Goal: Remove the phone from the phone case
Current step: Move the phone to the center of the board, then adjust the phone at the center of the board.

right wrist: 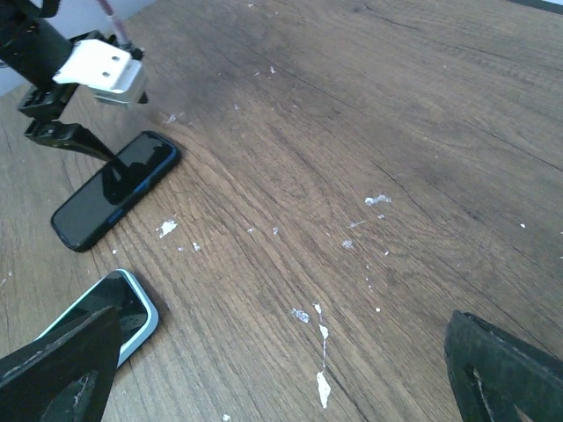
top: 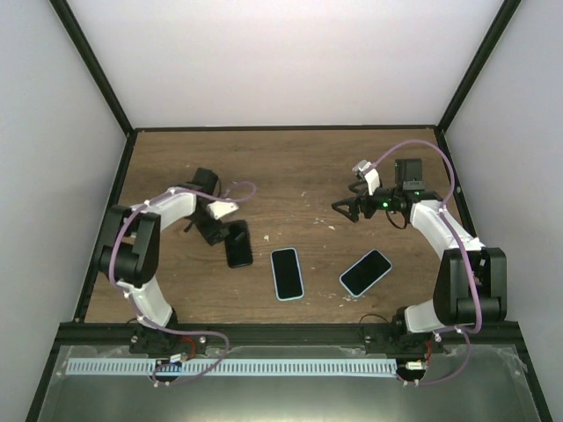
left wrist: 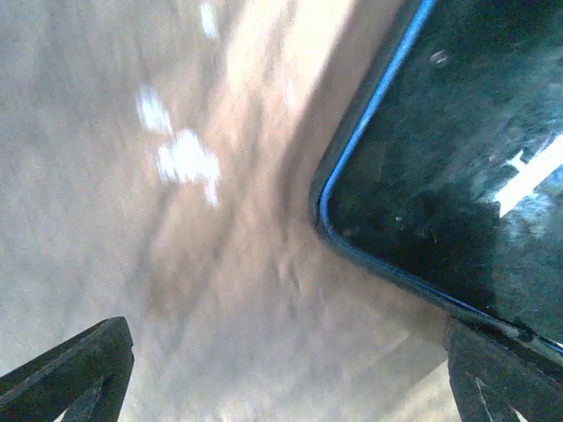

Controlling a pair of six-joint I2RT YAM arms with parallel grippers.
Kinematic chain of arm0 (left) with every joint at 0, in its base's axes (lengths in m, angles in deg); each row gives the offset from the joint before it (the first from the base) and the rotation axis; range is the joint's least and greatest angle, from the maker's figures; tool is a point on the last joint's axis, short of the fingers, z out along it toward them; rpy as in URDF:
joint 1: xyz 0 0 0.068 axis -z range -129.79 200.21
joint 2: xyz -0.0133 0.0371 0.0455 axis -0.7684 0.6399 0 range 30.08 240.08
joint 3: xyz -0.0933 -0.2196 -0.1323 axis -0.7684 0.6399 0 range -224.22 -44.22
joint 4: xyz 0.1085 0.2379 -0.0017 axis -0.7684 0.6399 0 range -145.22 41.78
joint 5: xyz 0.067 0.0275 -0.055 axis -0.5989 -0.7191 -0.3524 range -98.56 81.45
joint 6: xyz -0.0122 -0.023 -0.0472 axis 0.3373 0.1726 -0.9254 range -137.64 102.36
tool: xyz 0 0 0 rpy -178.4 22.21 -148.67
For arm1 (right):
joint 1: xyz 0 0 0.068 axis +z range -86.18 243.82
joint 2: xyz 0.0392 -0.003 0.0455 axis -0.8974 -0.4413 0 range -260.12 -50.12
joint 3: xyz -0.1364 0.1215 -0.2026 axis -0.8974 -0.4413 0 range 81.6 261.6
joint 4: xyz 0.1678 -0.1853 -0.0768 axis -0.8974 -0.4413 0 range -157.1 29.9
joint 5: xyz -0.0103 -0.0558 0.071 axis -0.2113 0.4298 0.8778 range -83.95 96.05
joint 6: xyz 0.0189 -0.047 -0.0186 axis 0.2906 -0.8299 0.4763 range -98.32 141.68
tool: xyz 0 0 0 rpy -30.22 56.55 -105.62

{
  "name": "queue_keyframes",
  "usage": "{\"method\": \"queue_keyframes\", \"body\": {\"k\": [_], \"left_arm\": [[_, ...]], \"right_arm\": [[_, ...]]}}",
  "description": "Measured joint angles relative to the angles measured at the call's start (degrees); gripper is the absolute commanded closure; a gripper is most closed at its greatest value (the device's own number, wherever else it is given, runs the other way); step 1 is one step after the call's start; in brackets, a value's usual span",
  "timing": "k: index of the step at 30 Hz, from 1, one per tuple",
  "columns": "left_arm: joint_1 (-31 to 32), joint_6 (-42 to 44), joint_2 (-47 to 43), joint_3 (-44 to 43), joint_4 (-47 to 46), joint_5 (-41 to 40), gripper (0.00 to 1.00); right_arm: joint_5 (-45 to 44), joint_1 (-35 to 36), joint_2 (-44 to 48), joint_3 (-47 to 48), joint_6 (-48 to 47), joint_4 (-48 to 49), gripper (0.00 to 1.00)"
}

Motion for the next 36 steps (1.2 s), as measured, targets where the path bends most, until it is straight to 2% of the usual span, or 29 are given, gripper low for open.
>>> {"method": "queue_keyframes", "body": {"k": [7,10,21,29,36], "left_arm": [[4.5,-4.6,9.5,-12.3,-3.5,0.6,0.03],[5.8,-6.1,9.6,-13.9,-4.3,1.2,0.02],[18.0,-7.6,-7.1,-3.7,-3.1,2.4,0.0],[26.7,-8.9,-6.6,1.5,-3.6,-1.7,0.0],[30.3,-9.2,-4.7,3.3,-5.9,-6.3,0.0]], "right_arm": [[0.1,0.0,0.0,0.0,0.4,0.5,0.0],[0.1,0.0,0.0,0.0,1.0,0.6,0.0],[0.2,0.0,0.2,2.2,2.4,-0.5,0.0],[1.6,0.0,0.2,3.4,5.7,-0.8,0.0],[6.6,0.0,-0.2,6.6,7.9,-3.4,0.0]]}}
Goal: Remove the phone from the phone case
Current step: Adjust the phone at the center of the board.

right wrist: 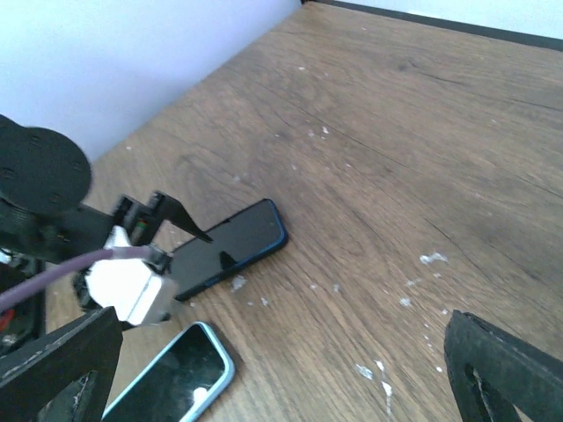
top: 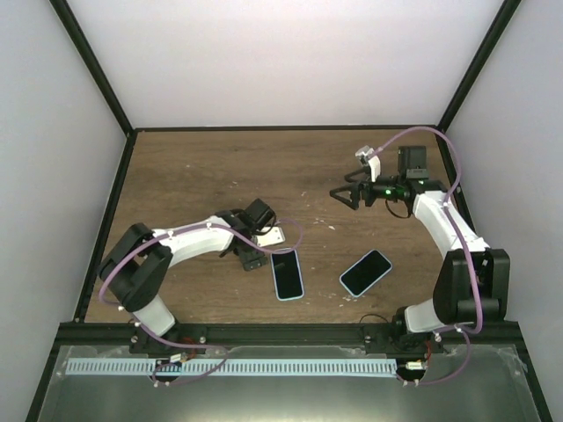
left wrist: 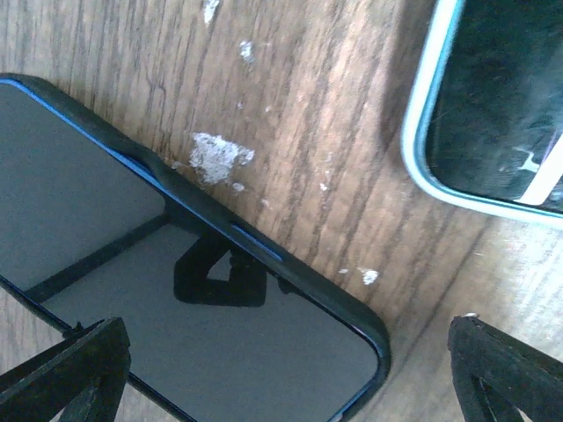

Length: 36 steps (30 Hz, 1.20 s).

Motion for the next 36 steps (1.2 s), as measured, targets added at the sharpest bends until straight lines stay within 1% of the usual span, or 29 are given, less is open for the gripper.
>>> {"method": "queue_keyframes", "body": {"k": [7,10,13,18,21,24,26,30,33,36], "left_arm": [[0.1,-0.5,0.6,1.4,-2.5,-4.4,0.0],[-0.9,-1.1,0.5,1.6,-2.9,-5.4,0.0],[-4.4,-1.4,0.2,1.8,-2.8,-5.0,0.0],[-12.9,-1.5,-1.4,3.3,-2.1,-4.3,0.0],[-17.6,-1.3,-1.7,3.5,-1.0,-2.4,0.0],[-22.2,-1.3,-1.7,3.5,0.4,1.4,0.0],[-23.9,-1.5,-1.7,3.2,2.0,5.2,0.0],[-24.1,-3.0,-1.8,1.3,4.9,13.2,0.0],[-24.0,-5.2,-1.1,-1.5,5.8,16.6,0.0],[-23.8,-7.5,0.9,-4.4,5.4,18.2,0.0]], "right_arm": [[6.5,0.0,-2.0,2.4,0.7,-3.7,0.0],[9.1,0.0,-2.9,2.4,1.1,-5.1,0.0],[11.3,-0.1,-3.9,2.4,2.0,-5.9,0.0],[13.0,-0.1,-4.4,2.3,4.0,-5.9,0.0],[13.2,-0.1,-4.4,1.9,5.9,-4.5,0.0],[13.0,-0.1,-4.2,0.2,7.8,-2.0,0.0],[12.5,-0.1,-4.0,-1.3,9.0,-0.5,0.0],[10.6,-0.1,-3.3,-3.0,11.5,2.0,0.0],[9.4,-0.1,-2.4,-3.0,12.9,4.0,0.0],[8.8,-0.1,-2.0,-3.0,14.1,5.7,0.0]]}}
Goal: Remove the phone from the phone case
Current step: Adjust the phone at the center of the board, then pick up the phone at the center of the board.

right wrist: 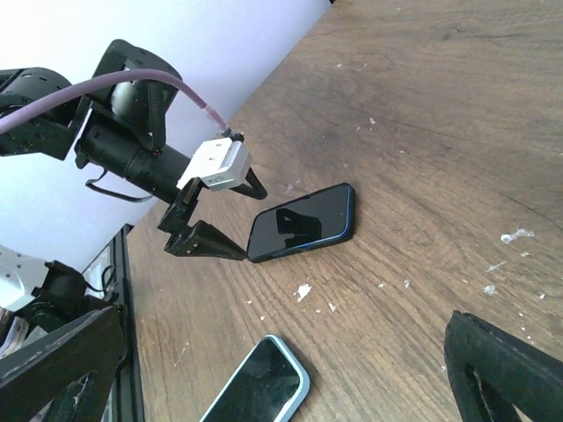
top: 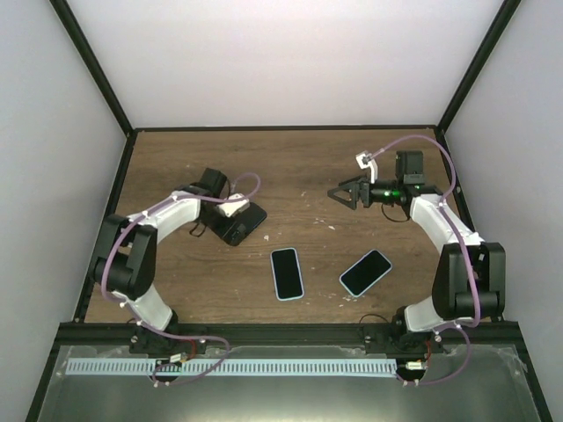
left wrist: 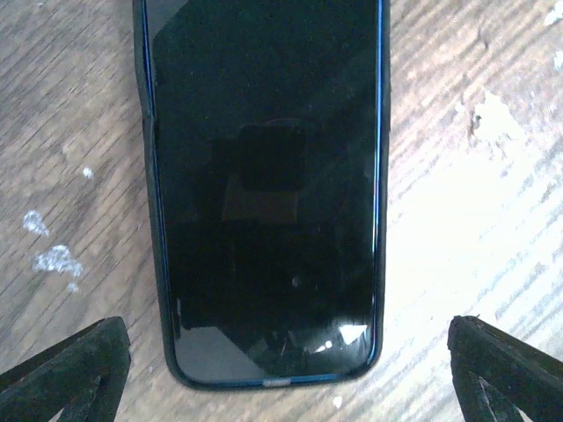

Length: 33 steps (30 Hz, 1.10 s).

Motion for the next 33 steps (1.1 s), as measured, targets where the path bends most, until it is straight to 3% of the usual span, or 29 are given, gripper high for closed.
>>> {"method": "queue_keyframes", "body": {"k": [18,30,33], "left_arm": [[4.3,-5.6,9.2,-4.5,-2.9,-6.6,0.01],[5.0,-6.1,10.1,-5.2,-4.7,-8.0,0.38],[5.0,-7.1,9.3,-4.4,-5.8,-8.0,0.41]], "right_arm": [[-2.6,0.0,1.5,0.0,5.8,7.5,0.0],[-3.7,0.0,-0.5,0.0,11.0,13.1,0.0],[-4.7,0.0,-1.4,0.0,13.4,15.0,0.0]]}}
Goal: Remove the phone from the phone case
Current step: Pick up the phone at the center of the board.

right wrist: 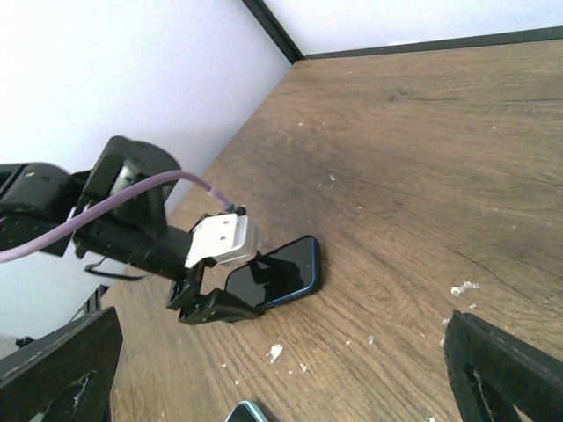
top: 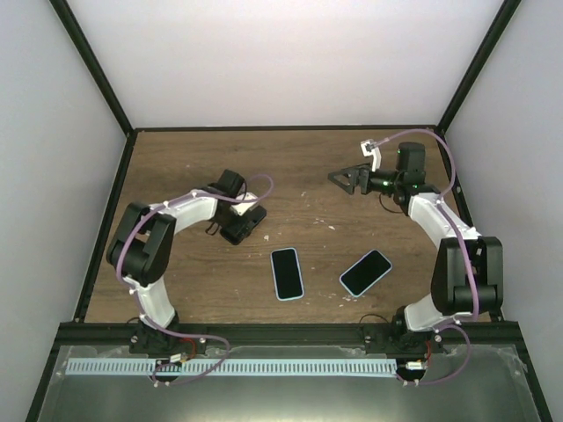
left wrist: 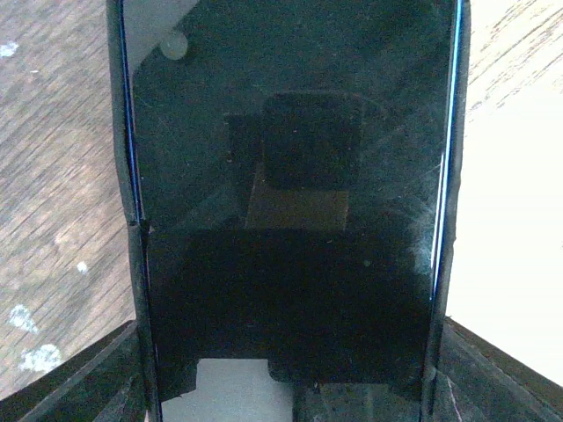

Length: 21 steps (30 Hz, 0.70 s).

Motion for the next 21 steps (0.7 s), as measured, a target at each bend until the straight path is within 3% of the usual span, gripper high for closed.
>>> {"method": "queue_keyframes", "body": {"k": [13,21], "left_arm": [[0.0,-3.2,-18.6,-0.2,-3.7,0.6,0.46],[3.0,-4.7,-26.3,-2.0,-4.2,1.0,0.48]], "right_arm": [[-4.1,2.5,-4.8,3.0,13.6,7.0,0.01],[-4.4,12.0,-5.8,7.5,21.5,12.2,0.13]]}}
